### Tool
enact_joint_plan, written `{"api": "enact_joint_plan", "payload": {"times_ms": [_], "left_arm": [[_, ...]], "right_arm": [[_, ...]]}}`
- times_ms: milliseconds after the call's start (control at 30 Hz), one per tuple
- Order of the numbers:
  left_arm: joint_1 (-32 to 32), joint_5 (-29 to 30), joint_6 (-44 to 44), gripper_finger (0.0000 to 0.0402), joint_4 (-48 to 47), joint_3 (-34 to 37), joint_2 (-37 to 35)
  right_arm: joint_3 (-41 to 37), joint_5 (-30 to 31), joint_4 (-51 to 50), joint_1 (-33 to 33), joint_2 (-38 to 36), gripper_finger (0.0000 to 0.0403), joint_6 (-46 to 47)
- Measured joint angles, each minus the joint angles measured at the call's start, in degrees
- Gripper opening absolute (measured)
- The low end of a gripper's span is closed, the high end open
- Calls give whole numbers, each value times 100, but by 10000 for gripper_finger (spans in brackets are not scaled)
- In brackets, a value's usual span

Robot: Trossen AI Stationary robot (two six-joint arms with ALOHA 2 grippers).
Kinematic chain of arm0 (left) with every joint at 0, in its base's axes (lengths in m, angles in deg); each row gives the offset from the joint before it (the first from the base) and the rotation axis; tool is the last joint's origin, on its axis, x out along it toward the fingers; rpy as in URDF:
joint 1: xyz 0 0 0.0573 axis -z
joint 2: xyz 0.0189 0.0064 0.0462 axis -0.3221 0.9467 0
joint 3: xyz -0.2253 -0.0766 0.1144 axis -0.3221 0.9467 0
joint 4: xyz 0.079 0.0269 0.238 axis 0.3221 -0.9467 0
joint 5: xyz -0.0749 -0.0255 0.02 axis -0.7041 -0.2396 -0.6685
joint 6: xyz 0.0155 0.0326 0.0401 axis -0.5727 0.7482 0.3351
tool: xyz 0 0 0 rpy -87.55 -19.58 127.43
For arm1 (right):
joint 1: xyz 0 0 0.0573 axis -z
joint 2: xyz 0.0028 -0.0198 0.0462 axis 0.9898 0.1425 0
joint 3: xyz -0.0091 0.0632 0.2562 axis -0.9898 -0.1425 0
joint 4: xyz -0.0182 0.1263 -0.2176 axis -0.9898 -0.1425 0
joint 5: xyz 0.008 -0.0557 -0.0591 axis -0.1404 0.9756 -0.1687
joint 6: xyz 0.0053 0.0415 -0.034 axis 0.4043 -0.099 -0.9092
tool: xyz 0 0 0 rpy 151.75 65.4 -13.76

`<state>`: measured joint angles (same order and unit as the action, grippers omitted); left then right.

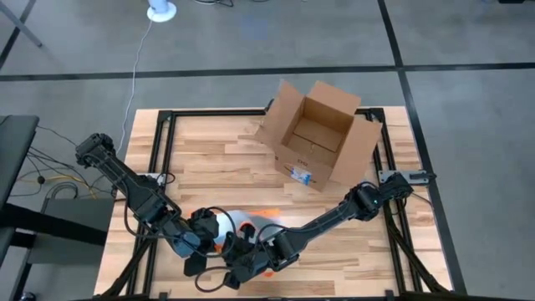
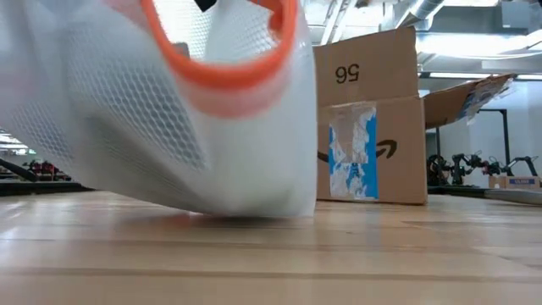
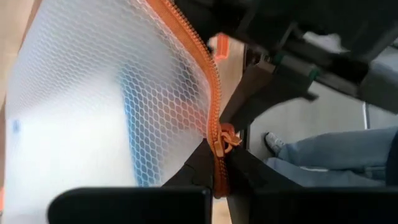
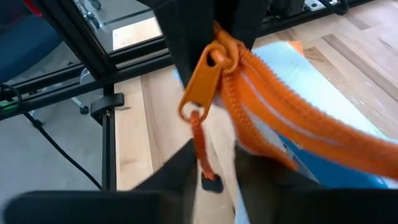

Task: Unpack boxes
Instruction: Close the white zip bag

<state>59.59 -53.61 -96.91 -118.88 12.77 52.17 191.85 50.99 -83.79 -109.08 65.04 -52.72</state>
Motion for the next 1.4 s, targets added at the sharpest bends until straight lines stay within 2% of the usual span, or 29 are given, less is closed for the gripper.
{"api": "enact_joint_plan", "payload": {"times_ms": [67, 167, 400, 600, 933, 1100, 1400], "left_arm": [[0, -6, -2, 0, -39, 0, 0], [-2, -14, -4, 0, -49, 2, 8], [30, -245, 31, 0, -353, 2, 9], [193, -386, 27, 0, -781, 2, 20], [322, -414, 32, 1, -1097, -1, 13], [348, -404, 34, 1, -1235, -1, 13], [382, -402, -11, 1, -1700, -1, 5]], "right_arm": [[0, -12, -44, -14, 0, 18, -2], [0, -12, -64, -54, 0, 4, -1], [0, -262, -139, -134, -51, 1, 51], [17, -335, -616, -242, -333, 0, 580], [4, -599, -1904, -445, -776, 0, 1403], [4, -1274, -2477, -657, -772, 0, 2052], [4, -1743, -3940, -1199, -813, 0, 3324]]}}
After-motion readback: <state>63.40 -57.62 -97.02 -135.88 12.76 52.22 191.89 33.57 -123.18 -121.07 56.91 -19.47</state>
